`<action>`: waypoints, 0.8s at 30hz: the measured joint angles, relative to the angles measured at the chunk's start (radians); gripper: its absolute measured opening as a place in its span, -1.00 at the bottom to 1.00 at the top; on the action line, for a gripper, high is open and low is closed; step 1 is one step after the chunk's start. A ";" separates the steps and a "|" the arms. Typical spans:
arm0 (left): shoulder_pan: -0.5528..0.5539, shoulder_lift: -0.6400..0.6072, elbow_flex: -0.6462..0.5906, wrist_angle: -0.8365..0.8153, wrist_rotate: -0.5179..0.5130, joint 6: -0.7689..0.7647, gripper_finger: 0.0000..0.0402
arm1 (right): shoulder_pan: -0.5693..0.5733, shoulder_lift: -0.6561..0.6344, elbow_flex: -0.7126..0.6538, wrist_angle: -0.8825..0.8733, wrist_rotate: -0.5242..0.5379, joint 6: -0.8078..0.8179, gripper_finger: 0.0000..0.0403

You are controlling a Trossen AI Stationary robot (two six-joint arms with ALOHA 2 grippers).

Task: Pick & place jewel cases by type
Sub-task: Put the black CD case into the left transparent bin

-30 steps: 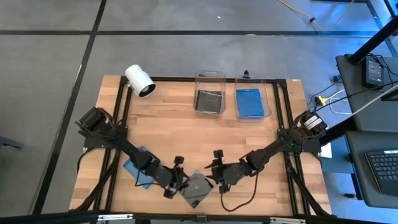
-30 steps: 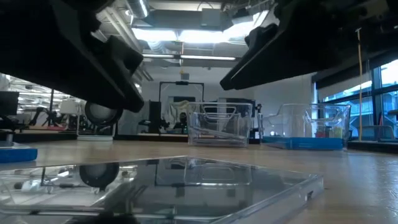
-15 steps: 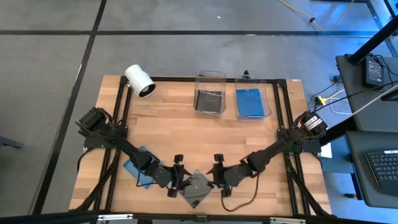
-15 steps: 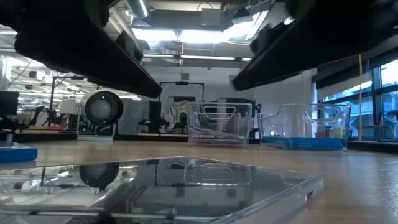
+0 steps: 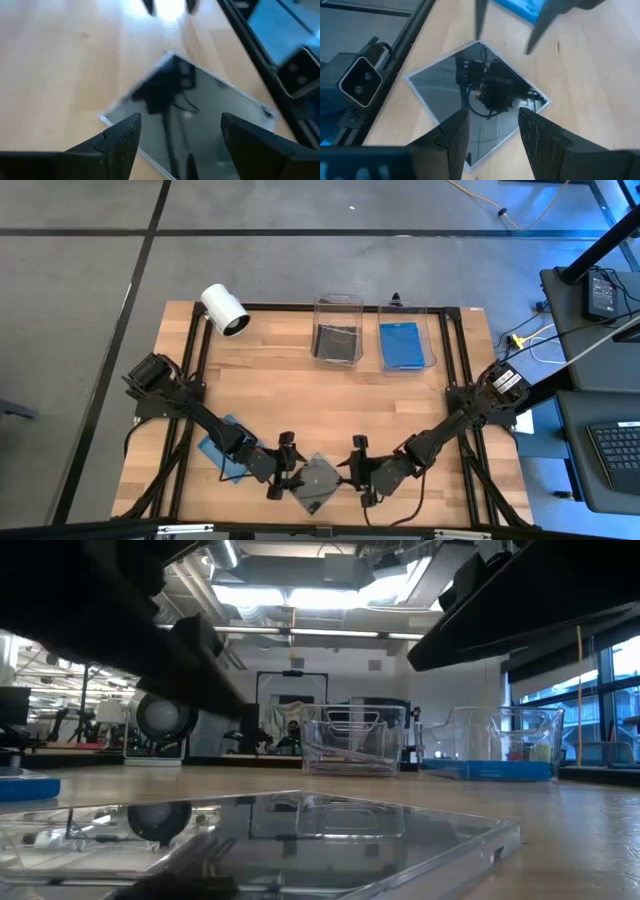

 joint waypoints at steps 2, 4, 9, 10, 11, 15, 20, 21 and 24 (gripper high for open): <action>-0.004 0.000 0.000 -0.031 0.053 -0.001 0.34 | 0.000 0.000 0.000 -0.009 0.000 0.021 -0.15; -0.021 0.000 0.000 -0.077 0.069 0.007 0.33 | -0.001 0.000 0.000 -0.020 0.000 0.034 -0.15; -0.092 0.000 0.000 -0.177 0.018 -0.121 0.28 | 0.012 0.008 0.000 -0.056 -0.003 0.065 -0.15; -0.110 0.000 0.000 -0.186 -0.006 -0.130 0.27 | 0.018 0.012 0.000 -0.060 -0.001 0.070 -0.15; -0.129 0.000 0.000 -0.197 -0.034 -0.133 0.26 | 0.023 0.016 -0.001 -0.061 0.001 0.070 -0.15; -0.184 0.006 0.000 -0.242 -0.154 -0.179 0.21 | 0.037 0.042 -0.001 -0.057 0.002 0.086 -0.15; -0.190 0.059 0.000 -0.212 -0.173 -0.233 0.17 | 0.040 0.070 -0.001 -0.057 0.003 0.129 -0.15; -0.188 0.075 0.000 -0.211 -0.167 -0.239 0.17 | 0.041 0.075 -0.001 -0.057 0.003 0.131 -0.15; -0.182 0.111 0.004 -0.198 -0.176 -0.286 0.16 | 0.042 0.085 -0.001 -0.057 -0.008 0.130 -0.15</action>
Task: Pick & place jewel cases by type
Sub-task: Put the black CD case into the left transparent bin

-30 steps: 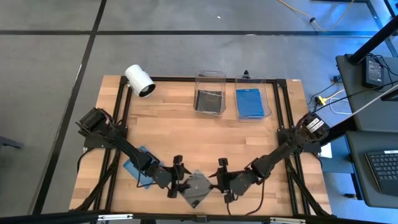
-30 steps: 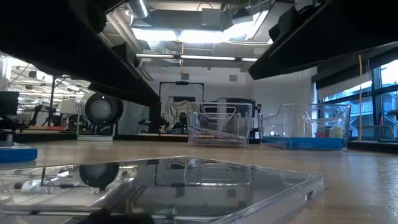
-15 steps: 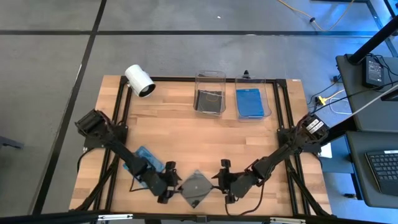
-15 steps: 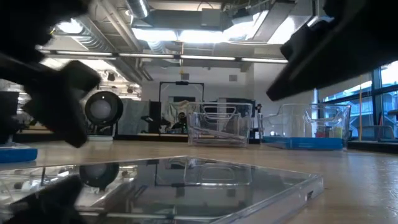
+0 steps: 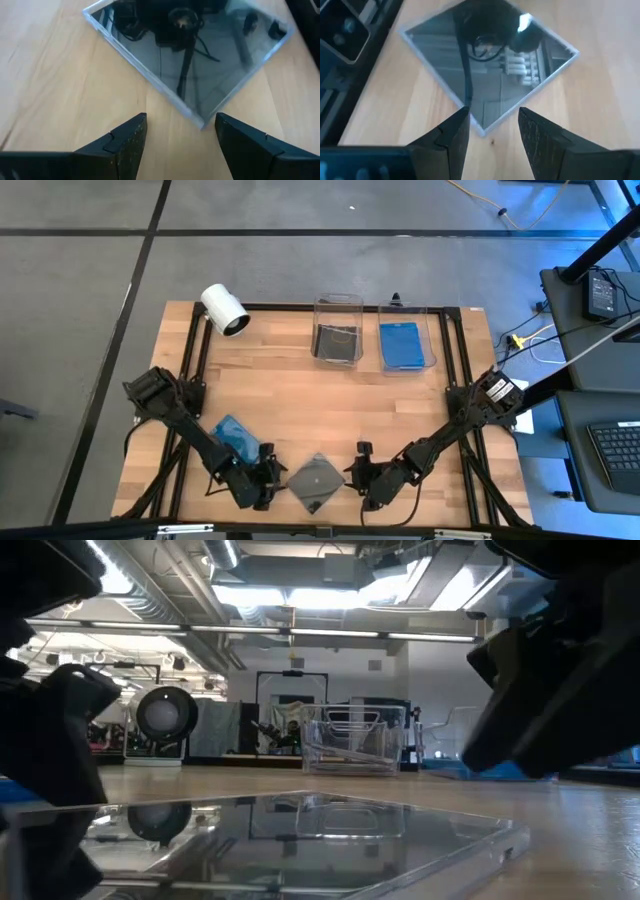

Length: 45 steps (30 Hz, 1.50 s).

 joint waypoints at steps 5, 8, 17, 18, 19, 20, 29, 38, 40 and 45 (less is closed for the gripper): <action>-0.002 0.035 0.001 0.036 -0.025 -0.012 0.15 | 0.000 0.000 0.000 -0.001 -0.070 0.035 -0.15; -0.006 0.036 -0.001 0.058 -0.030 -0.005 0.15 | 0.000 0.000 0.000 -0.012 -0.099 0.065 -0.15; -0.012 0.040 -0.003 0.082 -0.051 0.030 0.15 | 0.000 0.052 0.001 -0.045 -0.085 0.049 -0.15; -0.012 0.040 -0.003 0.084 -0.052 0.029 0.15 | 0.001 0.061 0.002 -0.041 -0.075 0.050 -0.15; -0.012 0.040 -0.003 0.091 -0.053 0.030 0.15 | 0.001 0.069 0.004 -0.039 -0.069 0.051 -0.15; -0.012 0.040 -0.004 0.095 -0.053 0.032 0.15 | 0.000 0.074 0.004 -0.036 -0.068 0.051 -0.15; -0.007 0.040 -0.004 0.098 -0.057 0.057 0.15 | -0.005 0.072 0.002 -0.005 -0.056 0.082 -0.15; 0.022 0.040 -0.004 0.105 -0.008 0.066 -0.05 | -0.005 0.074 0.000 0.017 -0.044 0.108 -0.15; 0.022 0.040 -0.004 0.105 -0.012 0.066 -0.13 | -0.005 0.074 0.000 0.020 -0.042 0.109 -0.15; 0.021 0.041 -0.006 0.139 -0.055 0.095 -0.30 | -0.005 0.074 0.000 0.022 -0.026 0.109 -0.15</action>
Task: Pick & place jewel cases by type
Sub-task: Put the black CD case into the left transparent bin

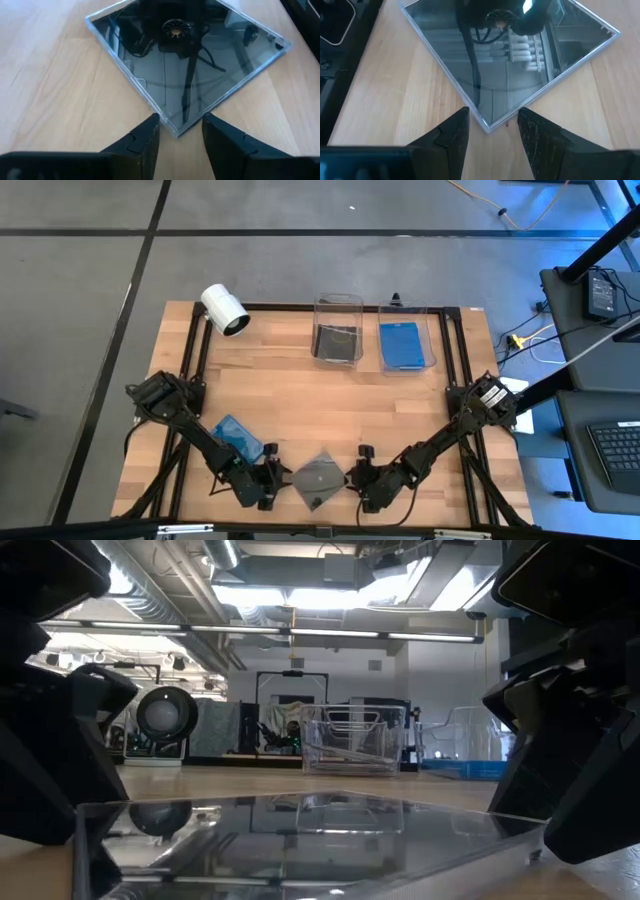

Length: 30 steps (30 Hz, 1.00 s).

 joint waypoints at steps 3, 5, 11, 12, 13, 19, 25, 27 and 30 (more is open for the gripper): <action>-0.001 0.003 -0.005 0.062 -0.007 0.083 -0.36 | 0.000 0.000 0.000 -0.001 0.002 -0.004 -0.14; -0.004 0.007 -0.006 0.098 -0.004 0.122 -0.38 | 0.000 0.000 0.000 -0.003 0.003 -0.005 -0.14; -0.008 0.007 -0.005 0.118 0.000 0.178 -0.37 | 0.000 0.000 0.000 -0.001 0.006 -0.008 -0.14; -0.008 0.007 -0.005 0.121 -0.007 0.185 -0.37 | 0.000 0.000 0.000 -0.001 0.006 -0.008 -0.14; -0.008 0.007 -0.005 0.123 -0.013 0.196 -0.37 | 0.000 0.000 0.000 -0.001 0.007 -0.008 -0.14; -0.008 0.005 -0.004 0.128 -0.032 0.302 -0.37 | -0.005 0.000 0.000 0.000 0.007 -0.012 -0.14; -0.008 0.003 -0.003 0.129 -0.054 0.369 -0.36 | -0.011 0.000 0.000 0.000 0.006 -0.013 -0.14; -0.008 0.001 -0.003 0.129 -0.055 0.371 -0.36 | -0.012 0.000 0.000 0.000 0.006 -0.021 -0.14; -0.008 -0.002 -0.001 0.130 -0.066 0.371 -0.36 | -0.012 -0.001 0.000 0.000 0.000 -0.033 -0.14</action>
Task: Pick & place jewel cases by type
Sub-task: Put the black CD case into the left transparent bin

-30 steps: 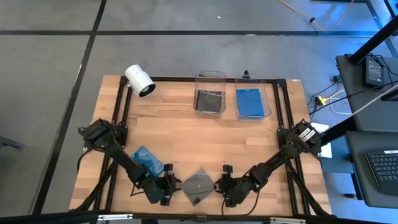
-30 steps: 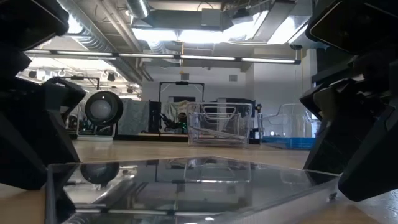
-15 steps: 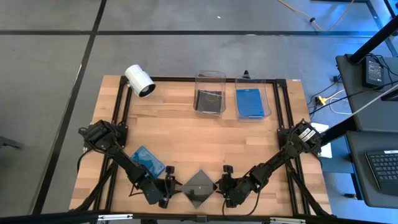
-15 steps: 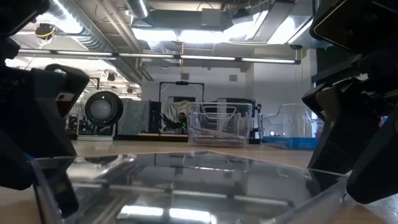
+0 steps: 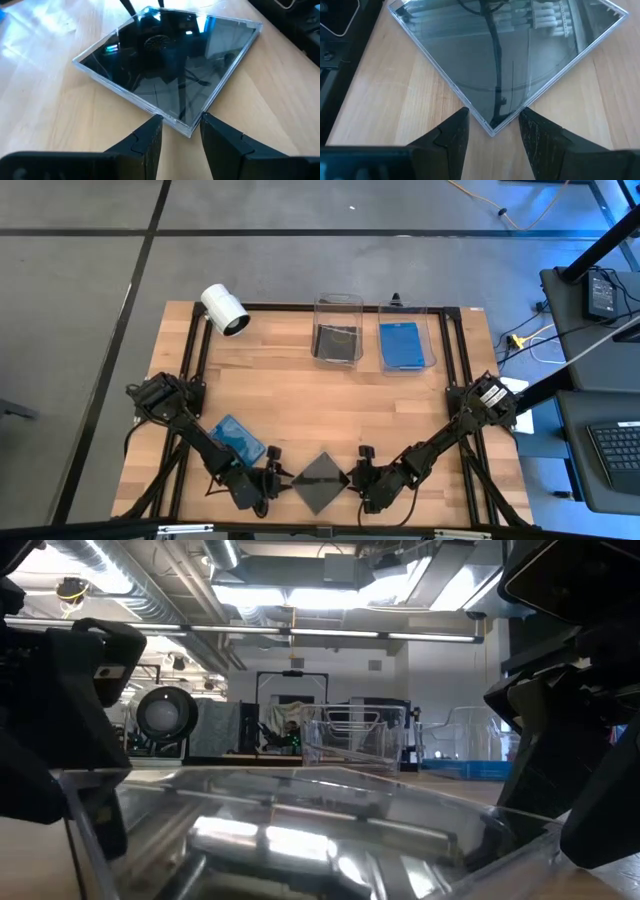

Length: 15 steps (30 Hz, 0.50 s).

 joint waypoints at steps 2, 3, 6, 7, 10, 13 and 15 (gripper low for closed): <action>-0.001 0.000 0.000 0.000 -0.021 -0.002 -0.36 | 0.000 0.000 0.000 0.000 0.000 0.000 -0.15; -0.002 0.000 0.001 0.000 -0.034 -0.009 -0.36 | 0.000 0.000 0.000 0.000 0.000 0.000 -0.15; -0.002 -0.002 0.002 0.000 -0.051 -0.011 -0.36 | 0.000 0.000 0.000 0.000 0.000 0.001 -0.15; -0.002 -0.002 0.002 0.000 -0.056 -0.012 -0.36 | 0.000 0.000 0.000 0.000 0.000 0.001 -0.15; -0.002 -0.002 0.002 0.000 -0.072 -0.010 -0.36 | 0.000 0.000 0.000 0.000 0.000 0.001 -0.15; -0.002 -0.002 0.002 0.000 -0.099 -0.007 -0.36 | 0.000 0.000 0.000 0.000 0.000 0.001 -0.15; -0.002 -0.002 0.002 0.000 -0.113 -0.010 -0.36 | -0.001 0.000 0.000 0.000 0.000 0.001 -0.15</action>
